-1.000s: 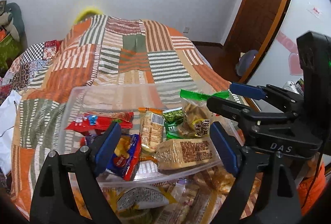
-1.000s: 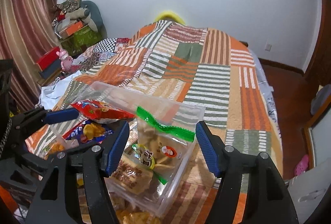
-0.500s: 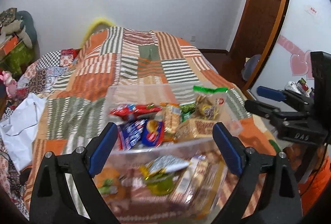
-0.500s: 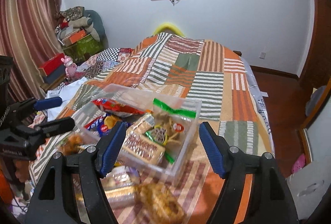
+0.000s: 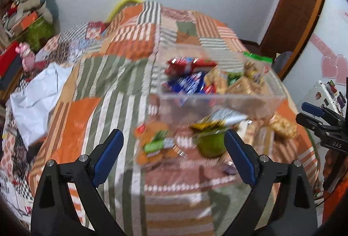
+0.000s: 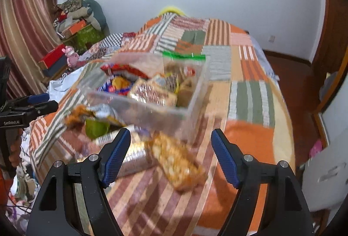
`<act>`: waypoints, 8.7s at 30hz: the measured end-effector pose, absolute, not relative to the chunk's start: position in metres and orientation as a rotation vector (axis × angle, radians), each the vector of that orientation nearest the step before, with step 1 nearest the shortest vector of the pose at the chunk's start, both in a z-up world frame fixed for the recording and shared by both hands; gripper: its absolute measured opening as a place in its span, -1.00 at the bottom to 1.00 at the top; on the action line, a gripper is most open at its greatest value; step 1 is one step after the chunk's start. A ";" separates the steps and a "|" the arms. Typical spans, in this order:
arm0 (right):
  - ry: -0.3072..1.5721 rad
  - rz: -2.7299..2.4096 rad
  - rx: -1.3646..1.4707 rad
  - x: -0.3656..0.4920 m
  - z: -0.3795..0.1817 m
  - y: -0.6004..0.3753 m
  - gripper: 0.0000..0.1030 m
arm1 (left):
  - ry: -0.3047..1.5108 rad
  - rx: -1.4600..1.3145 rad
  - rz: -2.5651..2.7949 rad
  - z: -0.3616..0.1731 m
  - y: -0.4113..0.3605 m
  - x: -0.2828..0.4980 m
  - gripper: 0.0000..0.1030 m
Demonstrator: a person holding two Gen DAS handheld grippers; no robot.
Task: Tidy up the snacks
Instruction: 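Grasp the orange meatball bag with the left tool while the right tool grasps the bread roll pack, then carry the meatball bag and bread pack over the box and release both, then grasp the green jelly cup with the left tool while the right tool grasps a long biscuit roll, then carry the jelly cup and biscuit roll over the box and release both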
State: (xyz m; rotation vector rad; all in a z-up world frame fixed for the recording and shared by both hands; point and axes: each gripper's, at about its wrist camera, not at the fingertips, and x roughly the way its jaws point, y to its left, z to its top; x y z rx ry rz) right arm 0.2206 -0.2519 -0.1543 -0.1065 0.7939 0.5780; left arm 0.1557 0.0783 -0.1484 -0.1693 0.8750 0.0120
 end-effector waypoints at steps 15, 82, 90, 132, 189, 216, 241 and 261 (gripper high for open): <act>0.903 0.500 -0.026 0.221 -0.193 -0.268 0.43 | 0.952 -0.227 0.062 -0.196 0.093 0.179 0.83; 0.672 0.641 0.011 0.232 -0.125 -0.222 -0.18 | 0.749 -0.093 -0.033 -0.132 0.053 0.198 -0.02; 0.680 0.665 -0.008 0.256 -0.128 -0.197 -0.18 | 0.784 -0.081 -0.043 -0.148 0.051 0.235 -0.02; 0.739 0.703 -0.057 0.272 -0.120 -0.166 -0.08 | 0.728 -0.072 -0.058 -0.125 0.048 0.226 0.36; 0.895 0.527 -0.076 0.199 -0.195 -0.256 0.35 | 0.957 -0.220 -0.072 -0.208 0.021 0.192 0.56; 0.895 0.569 0.007 0.199 -0.197 -0.250 -0.36 | 0.949 -0.261 -0.065 -0.209 0.033 0.178 -0.08; 0.698 0.590 0.062 0.211 -0.136 -0.254 -0.36 | 0.757 -0.200 -0.132 -0.131 0.010 0.170 -0.08; 0.647 0.643 0.074 0.263 -0.121 -0.223 -0.36 | 0.771 -0.205 -0.139 -0.144 -0.002 0.248 -0.08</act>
